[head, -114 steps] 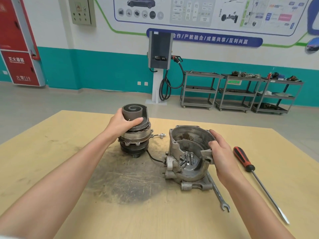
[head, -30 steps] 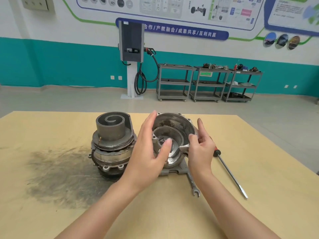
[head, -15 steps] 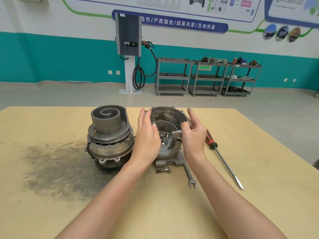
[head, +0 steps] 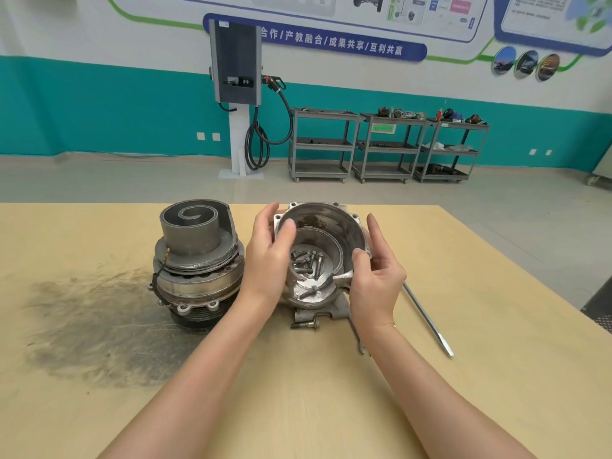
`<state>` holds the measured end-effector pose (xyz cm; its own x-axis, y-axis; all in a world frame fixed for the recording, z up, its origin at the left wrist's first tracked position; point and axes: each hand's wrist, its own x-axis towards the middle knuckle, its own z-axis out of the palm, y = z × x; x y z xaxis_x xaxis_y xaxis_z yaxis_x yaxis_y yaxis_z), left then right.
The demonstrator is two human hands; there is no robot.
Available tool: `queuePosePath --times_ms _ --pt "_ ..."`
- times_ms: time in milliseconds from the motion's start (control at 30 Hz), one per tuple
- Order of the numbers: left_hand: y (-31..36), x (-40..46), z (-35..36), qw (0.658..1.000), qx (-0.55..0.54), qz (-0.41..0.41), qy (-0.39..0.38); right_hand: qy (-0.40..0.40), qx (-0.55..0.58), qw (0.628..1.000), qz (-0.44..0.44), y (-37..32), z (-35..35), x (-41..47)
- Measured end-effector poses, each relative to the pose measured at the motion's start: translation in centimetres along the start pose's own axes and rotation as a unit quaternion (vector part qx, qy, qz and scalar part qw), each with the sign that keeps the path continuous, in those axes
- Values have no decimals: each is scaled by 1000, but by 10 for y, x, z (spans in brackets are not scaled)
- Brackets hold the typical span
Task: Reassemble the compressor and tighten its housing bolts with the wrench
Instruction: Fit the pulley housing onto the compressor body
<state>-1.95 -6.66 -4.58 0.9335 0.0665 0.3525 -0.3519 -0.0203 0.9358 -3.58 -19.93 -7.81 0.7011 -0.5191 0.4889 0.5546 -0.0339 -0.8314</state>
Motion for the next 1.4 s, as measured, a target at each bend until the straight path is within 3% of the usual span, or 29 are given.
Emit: queuePosePath --times_ms 167,333,433,467,500,567,600,633,700,800,900,1267,1400 --pt "-2 3 3 1000 10 -6 -9 -3 -6 999 -37 0 -3 -3" --pt "-5 10 2 1000 22 -15 12 -43 -35 998 1 -18 2 2" --pt "-8 13 4 999 43 -13 21 -104 -173 979 -42 -32 -18 -27" --pt "-10 14 4 999 43 -10 23 -136 -252 953 -95 -34 -28 -48" --pt "-12 15 3 999 42 -7 25 -190 -351 904 -153 -34 -39 -73" --pt "-15 16 2 999 41 -1 31 -303 -544 753 -212 -28 -54 -115" --pt "-15 15 1 999 38 -1 31 -336 -601 699 -193 -26 -56 -126" --pt "-15 15 0 999 34 0 31 -355 -634 669 -154 -26 -55 -131" --pt "-15 13 -1 999 30 3 33 -374 -658 648 -80 -30 -49 -129" --pt "-14 12 -3 999 31 9 31 -425 -641 638 -36 -33 -40 -115" --pt "-15 13 -2 999 21 11 33 -468 -592 656 7 -20 -39 -109" --pt "-15 12 -3 999 13 13 28 -433 -576 693 7 -11 -29 -104" --pt "-18 14 -4 999 21 15 25 -438 -552 708 -42 -11 -33 -105"
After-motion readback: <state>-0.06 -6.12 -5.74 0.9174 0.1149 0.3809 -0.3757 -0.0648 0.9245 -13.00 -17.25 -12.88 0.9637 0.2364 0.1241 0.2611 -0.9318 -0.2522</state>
